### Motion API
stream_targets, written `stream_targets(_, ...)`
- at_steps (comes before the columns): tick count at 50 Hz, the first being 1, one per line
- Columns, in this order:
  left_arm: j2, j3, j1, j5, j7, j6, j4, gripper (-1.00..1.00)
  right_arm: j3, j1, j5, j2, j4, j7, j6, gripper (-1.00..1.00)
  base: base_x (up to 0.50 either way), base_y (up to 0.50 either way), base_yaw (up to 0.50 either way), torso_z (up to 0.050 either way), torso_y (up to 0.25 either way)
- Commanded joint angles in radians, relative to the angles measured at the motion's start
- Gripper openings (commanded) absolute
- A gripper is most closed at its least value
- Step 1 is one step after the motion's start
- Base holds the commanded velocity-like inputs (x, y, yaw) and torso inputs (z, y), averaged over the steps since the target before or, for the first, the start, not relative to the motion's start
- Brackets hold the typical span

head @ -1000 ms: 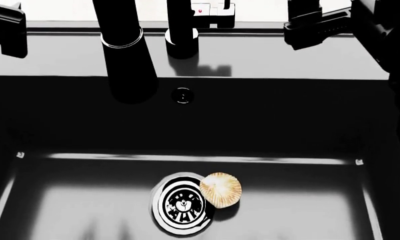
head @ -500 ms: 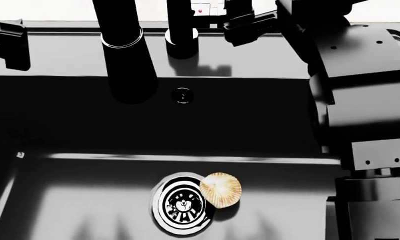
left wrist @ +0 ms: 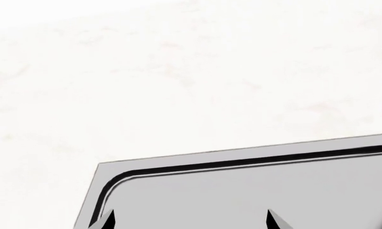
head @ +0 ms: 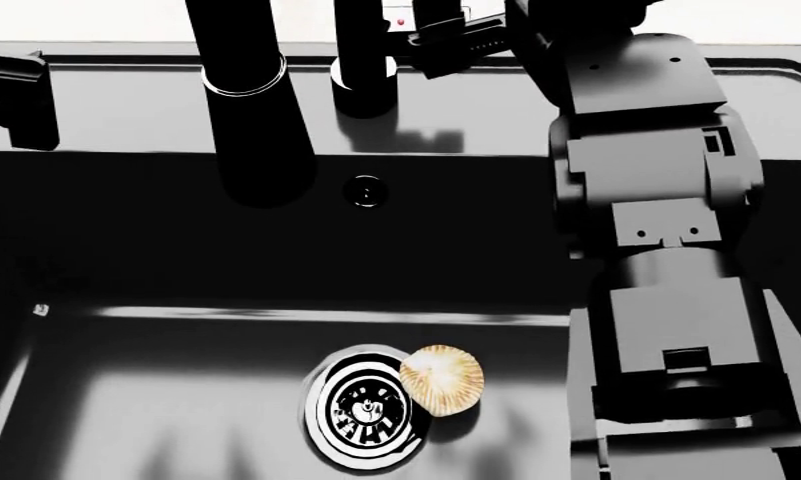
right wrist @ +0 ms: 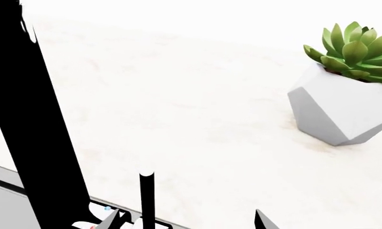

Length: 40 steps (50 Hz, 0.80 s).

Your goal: Turn on the sink faucet.

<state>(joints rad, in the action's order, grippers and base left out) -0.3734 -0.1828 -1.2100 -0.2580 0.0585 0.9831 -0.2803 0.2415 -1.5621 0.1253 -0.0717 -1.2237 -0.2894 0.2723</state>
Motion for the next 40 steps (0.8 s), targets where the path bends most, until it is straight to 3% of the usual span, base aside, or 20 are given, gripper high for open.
stream_targets(1,0.002,0.008,0.027,0.002,0.02,-0.056,-0.015,1.0,-0.075,-0.027,-0.076,0.037,-0.085,0.017,-0.049,1.0,0.0,0.0,0.0,0.0,0.0)
stream_targets(25,0.006,0.017,0.044,0.001,0.015,-0.107,-0.056,1.0,-0.126,-0.022,-0.117,0.042,-0.085,0.028,-0.041,1.0,0.0,0.0,0.0,0.0,0.0)
stream_targets(40,0.011,0.013,0.05,-0.002,0.013,-0.11,-0.064,1.0,-0.116,-0.013,-0.123,0.042,-0.085,0.026,-0.045,1.0,0.19,-0.01,0.0,0.0,0.0)
